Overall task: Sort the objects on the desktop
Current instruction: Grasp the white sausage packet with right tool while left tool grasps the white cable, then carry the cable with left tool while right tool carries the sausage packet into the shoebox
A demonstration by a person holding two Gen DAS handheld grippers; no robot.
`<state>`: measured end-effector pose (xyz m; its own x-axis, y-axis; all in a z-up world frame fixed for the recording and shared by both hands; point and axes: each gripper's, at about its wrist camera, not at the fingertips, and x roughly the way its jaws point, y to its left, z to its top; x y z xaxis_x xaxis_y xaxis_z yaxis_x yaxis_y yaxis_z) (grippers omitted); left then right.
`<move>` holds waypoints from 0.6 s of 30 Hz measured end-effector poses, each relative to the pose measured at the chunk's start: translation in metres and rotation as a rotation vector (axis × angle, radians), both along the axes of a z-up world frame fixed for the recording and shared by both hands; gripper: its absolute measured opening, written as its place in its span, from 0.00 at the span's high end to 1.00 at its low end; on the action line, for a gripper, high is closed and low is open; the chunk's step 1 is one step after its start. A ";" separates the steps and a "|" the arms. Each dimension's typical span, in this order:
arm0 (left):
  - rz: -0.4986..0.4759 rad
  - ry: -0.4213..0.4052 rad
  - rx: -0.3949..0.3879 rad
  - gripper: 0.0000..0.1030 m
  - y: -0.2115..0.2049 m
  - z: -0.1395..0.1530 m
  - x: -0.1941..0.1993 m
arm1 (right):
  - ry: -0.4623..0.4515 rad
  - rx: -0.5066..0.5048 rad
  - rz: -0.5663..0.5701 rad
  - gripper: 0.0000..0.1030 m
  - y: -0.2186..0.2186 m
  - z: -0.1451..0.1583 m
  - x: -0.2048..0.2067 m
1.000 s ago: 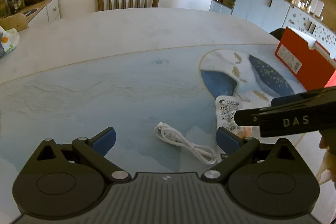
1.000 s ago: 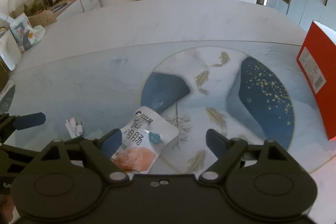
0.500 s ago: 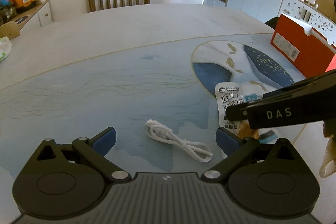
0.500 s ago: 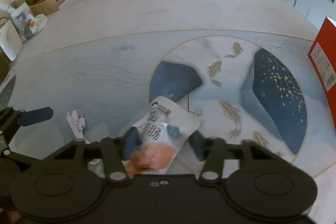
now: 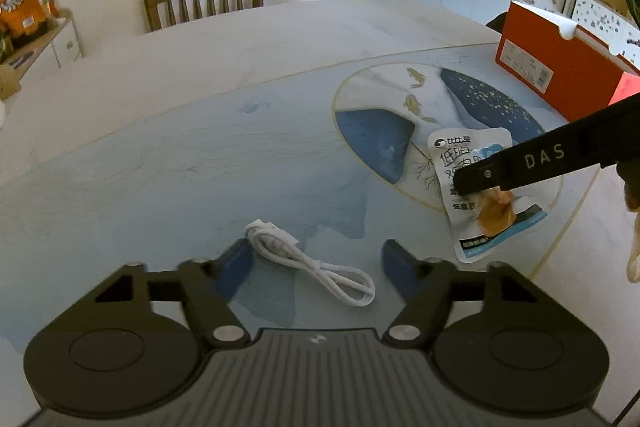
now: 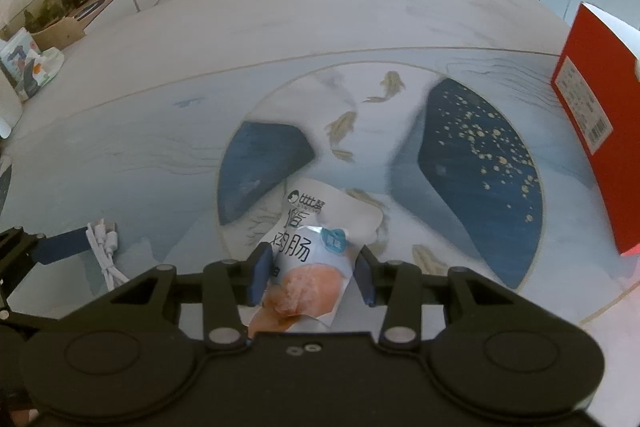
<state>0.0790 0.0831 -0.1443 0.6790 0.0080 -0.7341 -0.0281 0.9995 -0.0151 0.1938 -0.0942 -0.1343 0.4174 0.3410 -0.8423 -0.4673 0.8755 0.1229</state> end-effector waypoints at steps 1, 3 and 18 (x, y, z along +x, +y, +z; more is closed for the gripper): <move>-0.002 -0.001 0.000 0.37 0.000 0.000 0.001 | 0.001 0.001 -0.003 0.59 -0.002 0.000 0.000; -0.001 -0.005 0.014 0.51 -0.001 0.001 0.003 | 0.002 0.003 -0.005 0.59 -0.004 0.000 0.000; -0.012 0.001 -0.022 0.84 -0.009 0.004 0.017 | -0.003 0.013 -0.035 0.60 -0.027 0.004 -0.001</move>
